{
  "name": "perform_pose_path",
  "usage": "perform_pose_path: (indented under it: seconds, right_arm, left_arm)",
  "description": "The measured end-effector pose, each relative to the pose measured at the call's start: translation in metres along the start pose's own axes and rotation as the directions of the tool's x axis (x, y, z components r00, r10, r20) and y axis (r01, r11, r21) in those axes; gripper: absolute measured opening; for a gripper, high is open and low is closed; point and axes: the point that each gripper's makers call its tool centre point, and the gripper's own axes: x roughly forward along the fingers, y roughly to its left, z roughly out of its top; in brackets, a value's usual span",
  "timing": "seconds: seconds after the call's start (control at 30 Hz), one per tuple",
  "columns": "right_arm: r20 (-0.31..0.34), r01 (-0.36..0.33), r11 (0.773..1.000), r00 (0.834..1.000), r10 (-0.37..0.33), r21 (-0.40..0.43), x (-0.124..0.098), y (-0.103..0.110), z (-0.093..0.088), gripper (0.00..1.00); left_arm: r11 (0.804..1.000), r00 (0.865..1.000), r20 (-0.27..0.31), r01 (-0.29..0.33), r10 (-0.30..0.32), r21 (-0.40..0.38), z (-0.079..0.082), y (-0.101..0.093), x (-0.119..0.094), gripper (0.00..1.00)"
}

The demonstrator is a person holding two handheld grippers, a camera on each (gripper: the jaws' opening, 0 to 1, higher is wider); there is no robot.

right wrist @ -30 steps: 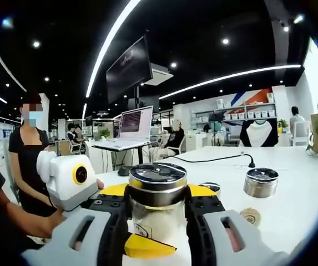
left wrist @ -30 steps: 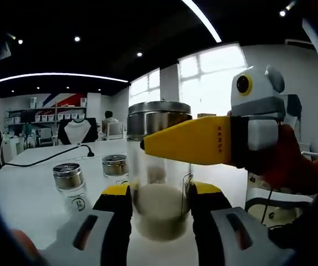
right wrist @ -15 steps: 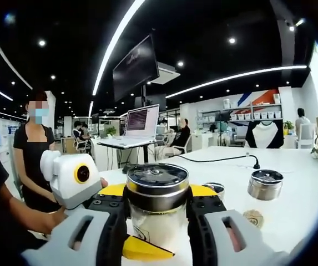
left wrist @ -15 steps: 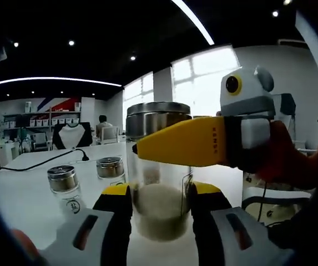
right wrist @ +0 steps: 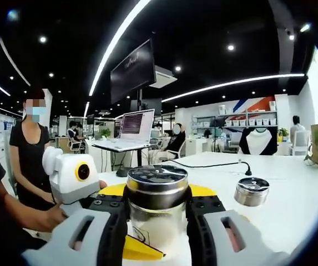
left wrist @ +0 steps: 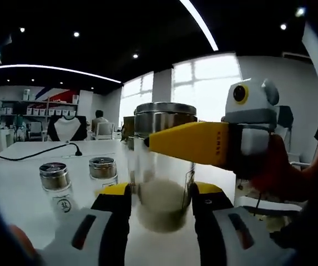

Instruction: Rotate the seasoning bottle until the label or dispensing opening points toward the visible target arrow and the bottle remains upright within the marked orientation range

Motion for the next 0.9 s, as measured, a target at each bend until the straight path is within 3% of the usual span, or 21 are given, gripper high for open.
perform_pose_path:
  seconds: [0.13, 0.5, 0.7, 0.9]
  right_arm:
    - [0.015, 0.018, 1.0, 1.0, -0.018, 0.017, -0.007, -0.01, 0.005, 0.38]
    - [0.05, 0.106, 0.994, 0.993, -0.106, 0.006, -0.031, -0.051, 0.015, 0.38]
    - [0.056, 0.135, 0.991, 0.989, -0.136, 0.021, -0.043, -0.067, 0.017, 0.38]
    - [0.057, 0.169, 0.986, 0.984, -0.169, 0.001, -0.054, -0.082, 0.017, 0.38]
  left_arm:
    - [0.999, 1.0, -0.002, -0.03, 0.03, -0.013, 0.001, 0.01, -0.004, 0.63]
    - [0.991, 0.991, 0.044, -0.13, 0.13, 0.012, 0.019, 0.042, -0.025, 0.78]
    - [0.982, 0.978, 0.084, -0.19, 0.189, 0.009, 0.028, 0.061, -0.037, 0.97]
    - [0.975, 0.972, 0.079, -0.223, 0.222, 0.008, 0.03, 0.073, -0.044, 1.0]
